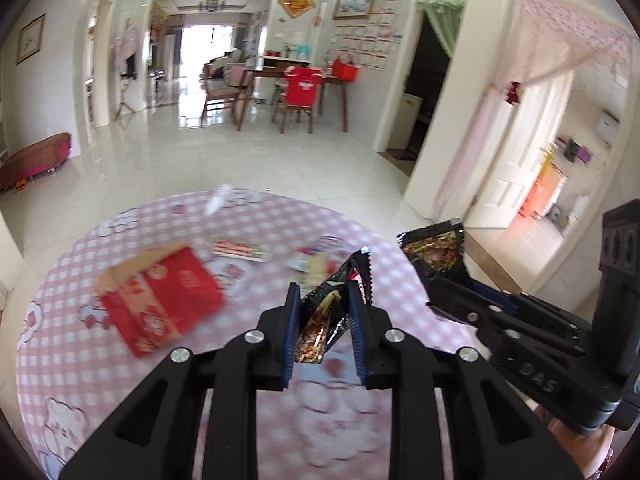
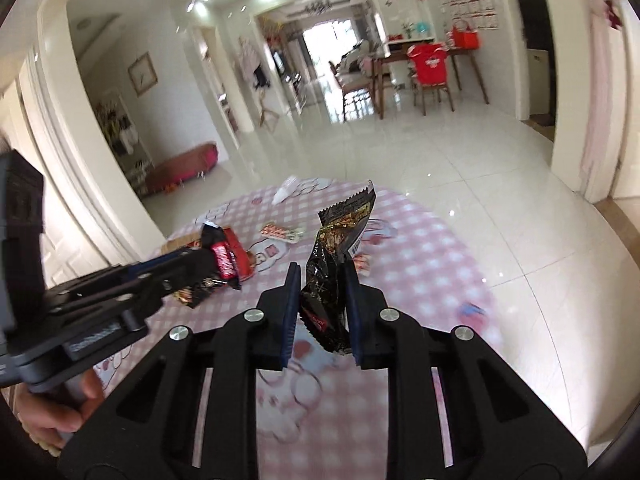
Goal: Collect trash
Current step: 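Carry both wrappers over the blue bucket and open both tools to drop them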
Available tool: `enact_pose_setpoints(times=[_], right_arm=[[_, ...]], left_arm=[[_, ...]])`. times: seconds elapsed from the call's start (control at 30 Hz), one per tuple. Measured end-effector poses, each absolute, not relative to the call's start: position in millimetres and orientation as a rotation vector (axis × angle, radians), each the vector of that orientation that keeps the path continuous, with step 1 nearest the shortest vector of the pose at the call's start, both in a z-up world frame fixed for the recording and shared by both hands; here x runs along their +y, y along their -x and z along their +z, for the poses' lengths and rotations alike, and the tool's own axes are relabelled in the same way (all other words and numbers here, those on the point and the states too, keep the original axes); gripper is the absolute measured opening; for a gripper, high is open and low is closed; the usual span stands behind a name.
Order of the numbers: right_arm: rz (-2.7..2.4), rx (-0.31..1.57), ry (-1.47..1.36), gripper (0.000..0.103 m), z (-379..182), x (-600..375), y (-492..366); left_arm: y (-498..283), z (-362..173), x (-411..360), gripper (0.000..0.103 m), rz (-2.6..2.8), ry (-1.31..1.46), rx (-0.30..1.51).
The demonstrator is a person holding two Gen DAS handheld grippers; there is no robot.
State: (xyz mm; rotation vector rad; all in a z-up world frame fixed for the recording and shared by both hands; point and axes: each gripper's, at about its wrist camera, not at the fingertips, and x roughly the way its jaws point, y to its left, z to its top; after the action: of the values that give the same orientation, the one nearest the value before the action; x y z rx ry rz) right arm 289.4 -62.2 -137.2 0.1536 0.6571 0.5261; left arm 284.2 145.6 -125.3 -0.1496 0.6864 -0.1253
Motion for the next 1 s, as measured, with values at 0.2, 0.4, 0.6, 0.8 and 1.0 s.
enact_pose_setpoints(times=[0.2,0.4,0.6,0.8,1.0], right_arm=[[0.446,0.617,-0.256,0.021,-140,-151,-251],[0.331,0.602,-0.342,0.021,-160,-237,-218],[0.182,0.604,-0.427,0.021,-191,-316,-188],[0.061,0.596,-0.493,0.022,-213,-372,-162],[-0.015,0.593,-0.541,0.022,-231,-403,-150]], left_arm=[[-277,-126,66,0.023,-0.252,0.094,0.718],[-275,-144,-24,0.023,-0.394,0.014,0.778],[-282,-179,-102,0.023,-0.524,-0.034,0.882],[-293,-217,-173,0.023,-0.621,-0.078,0.974],[-300,-245,-214,0.059,-0.614,-0.129,1.029]])
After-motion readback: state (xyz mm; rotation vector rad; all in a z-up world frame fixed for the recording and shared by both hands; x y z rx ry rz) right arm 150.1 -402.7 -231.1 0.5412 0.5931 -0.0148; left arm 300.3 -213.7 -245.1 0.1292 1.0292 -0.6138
